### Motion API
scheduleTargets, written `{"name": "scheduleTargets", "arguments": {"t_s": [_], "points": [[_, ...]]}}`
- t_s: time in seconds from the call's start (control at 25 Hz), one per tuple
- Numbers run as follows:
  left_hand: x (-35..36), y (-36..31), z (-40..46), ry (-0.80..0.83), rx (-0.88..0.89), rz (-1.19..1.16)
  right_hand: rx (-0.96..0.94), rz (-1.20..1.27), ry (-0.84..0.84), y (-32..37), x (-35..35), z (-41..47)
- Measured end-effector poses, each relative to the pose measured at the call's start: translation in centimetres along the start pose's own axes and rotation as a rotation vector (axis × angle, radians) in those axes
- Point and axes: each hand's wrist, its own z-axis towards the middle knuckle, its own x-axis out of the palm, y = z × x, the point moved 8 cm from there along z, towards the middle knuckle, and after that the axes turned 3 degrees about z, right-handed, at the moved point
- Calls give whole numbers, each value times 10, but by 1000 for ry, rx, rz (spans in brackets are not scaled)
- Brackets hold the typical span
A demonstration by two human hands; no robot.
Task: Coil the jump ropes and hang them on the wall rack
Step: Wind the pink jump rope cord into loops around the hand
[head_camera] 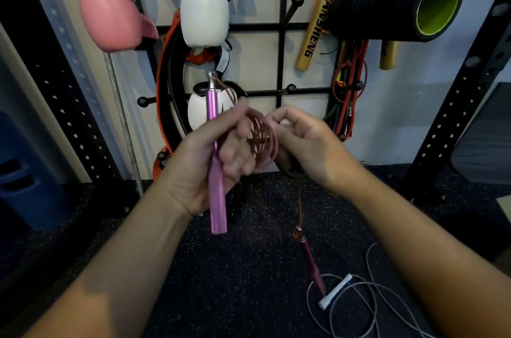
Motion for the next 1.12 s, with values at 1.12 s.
{"name": "scheduleTargets", "arguments": {"t_s": [1.12], "points": [[-56, 24, 11, -121, -215, 1267, 45, -619, 153, -8, 18, -4]]}}
